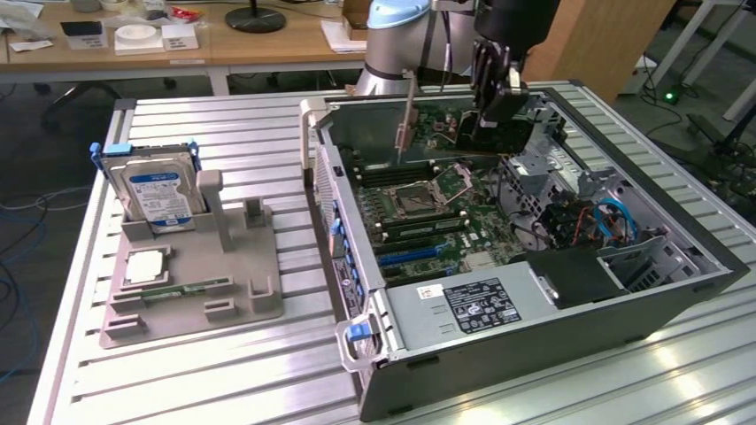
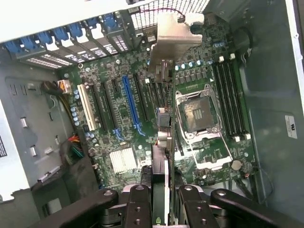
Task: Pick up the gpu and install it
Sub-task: 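Insert the gpu into the slot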
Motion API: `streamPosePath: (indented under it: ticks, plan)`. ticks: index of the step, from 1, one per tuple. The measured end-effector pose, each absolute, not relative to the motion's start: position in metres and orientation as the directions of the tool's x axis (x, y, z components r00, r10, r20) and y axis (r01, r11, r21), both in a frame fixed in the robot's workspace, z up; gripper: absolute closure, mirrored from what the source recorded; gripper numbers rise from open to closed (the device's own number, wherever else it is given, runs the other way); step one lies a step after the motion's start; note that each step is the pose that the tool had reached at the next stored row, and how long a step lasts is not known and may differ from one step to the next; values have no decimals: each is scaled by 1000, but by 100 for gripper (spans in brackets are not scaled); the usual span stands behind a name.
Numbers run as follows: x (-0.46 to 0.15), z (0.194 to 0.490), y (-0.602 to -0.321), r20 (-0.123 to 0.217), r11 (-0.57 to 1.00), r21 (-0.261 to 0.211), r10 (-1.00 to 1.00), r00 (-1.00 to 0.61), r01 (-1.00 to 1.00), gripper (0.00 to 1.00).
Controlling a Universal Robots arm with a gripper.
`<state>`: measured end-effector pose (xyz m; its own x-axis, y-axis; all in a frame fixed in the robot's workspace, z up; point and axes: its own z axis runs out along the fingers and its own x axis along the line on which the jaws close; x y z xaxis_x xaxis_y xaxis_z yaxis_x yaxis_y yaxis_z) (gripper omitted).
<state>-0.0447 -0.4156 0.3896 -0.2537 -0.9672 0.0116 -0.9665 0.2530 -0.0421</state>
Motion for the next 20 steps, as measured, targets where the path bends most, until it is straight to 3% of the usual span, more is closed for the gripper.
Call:
streamPosePath:
  ticks: [20]
  plan:
    - [-45, 386, -416, 9, 147, -47, -989, -147, -988, 73]
